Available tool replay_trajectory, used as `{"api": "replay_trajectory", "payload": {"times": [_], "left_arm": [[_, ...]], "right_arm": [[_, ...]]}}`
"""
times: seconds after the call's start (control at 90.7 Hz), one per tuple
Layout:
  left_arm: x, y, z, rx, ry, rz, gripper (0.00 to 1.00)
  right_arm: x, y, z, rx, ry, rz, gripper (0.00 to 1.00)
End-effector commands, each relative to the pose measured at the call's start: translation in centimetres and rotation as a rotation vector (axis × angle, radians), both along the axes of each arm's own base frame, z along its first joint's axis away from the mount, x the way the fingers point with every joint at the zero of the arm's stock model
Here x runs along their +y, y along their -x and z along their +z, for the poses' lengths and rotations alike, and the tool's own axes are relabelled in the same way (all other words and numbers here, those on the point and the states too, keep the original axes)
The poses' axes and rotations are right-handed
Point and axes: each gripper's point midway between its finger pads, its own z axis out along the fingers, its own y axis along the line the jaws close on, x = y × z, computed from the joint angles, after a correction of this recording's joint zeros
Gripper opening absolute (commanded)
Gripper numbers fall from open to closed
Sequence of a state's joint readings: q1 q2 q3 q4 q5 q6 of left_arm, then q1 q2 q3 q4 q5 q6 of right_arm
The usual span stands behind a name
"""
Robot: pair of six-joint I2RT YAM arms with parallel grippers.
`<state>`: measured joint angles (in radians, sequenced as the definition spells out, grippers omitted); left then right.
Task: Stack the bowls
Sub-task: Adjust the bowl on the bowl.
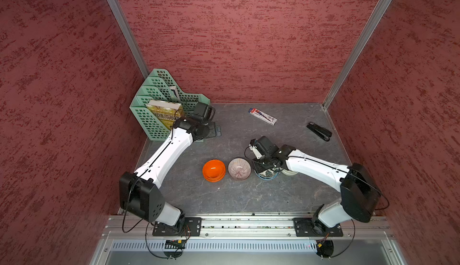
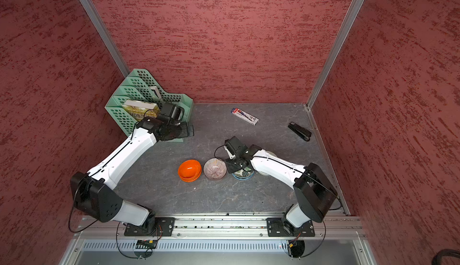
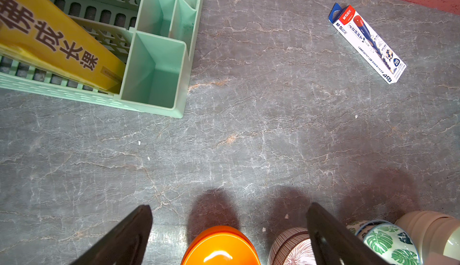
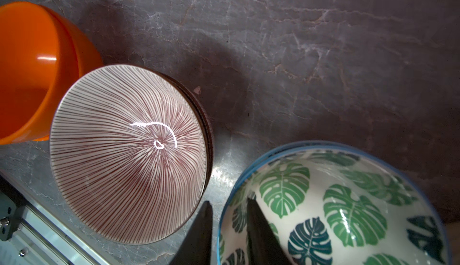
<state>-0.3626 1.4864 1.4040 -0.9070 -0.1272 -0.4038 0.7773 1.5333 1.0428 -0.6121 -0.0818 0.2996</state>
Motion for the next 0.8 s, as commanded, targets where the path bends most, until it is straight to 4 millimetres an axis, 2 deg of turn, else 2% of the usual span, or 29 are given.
{"api": "replay_trajectory", "payload": {"times": [0.0,0.154,0.342,0.474,0.639,0.793], "left_arm": [[0.1,0.0,1.0,-0.032,0.016,-0.002,1.00],[0.1,0.5,0.4,-0.013,0.002,-0.012,1.00],[0.2,2.2,-1.0,0.019,-0.020,-0.039,1.00],[1.6,3.4,-2.1,0.039,-0.028,-0.005,1.00],[3.2,3.6,-2.2,0.047,0.004,0.053,1.00],[4.7,3.7,-2.8,0.057,0.044,0.124,1.00]], "right_arm": [[0.5,-1.2,3.9,-0.102,-0.056,-0.017,0.32],[1.8,-1.8,6.0,-0.141,-0.092,0.009,0.33],[4.8,-2.0,5.8,-0.138,-0.085,0.085,0.32],[7.7,-0.8,5.5,-0.131,-0.096,0.167,0.29],[10.2,0.9,4.9,-0.127,-0.116,0.216,0.28],[12.7,2.1,5.7,-0.164,-0.145,0.259,0.30]]}}
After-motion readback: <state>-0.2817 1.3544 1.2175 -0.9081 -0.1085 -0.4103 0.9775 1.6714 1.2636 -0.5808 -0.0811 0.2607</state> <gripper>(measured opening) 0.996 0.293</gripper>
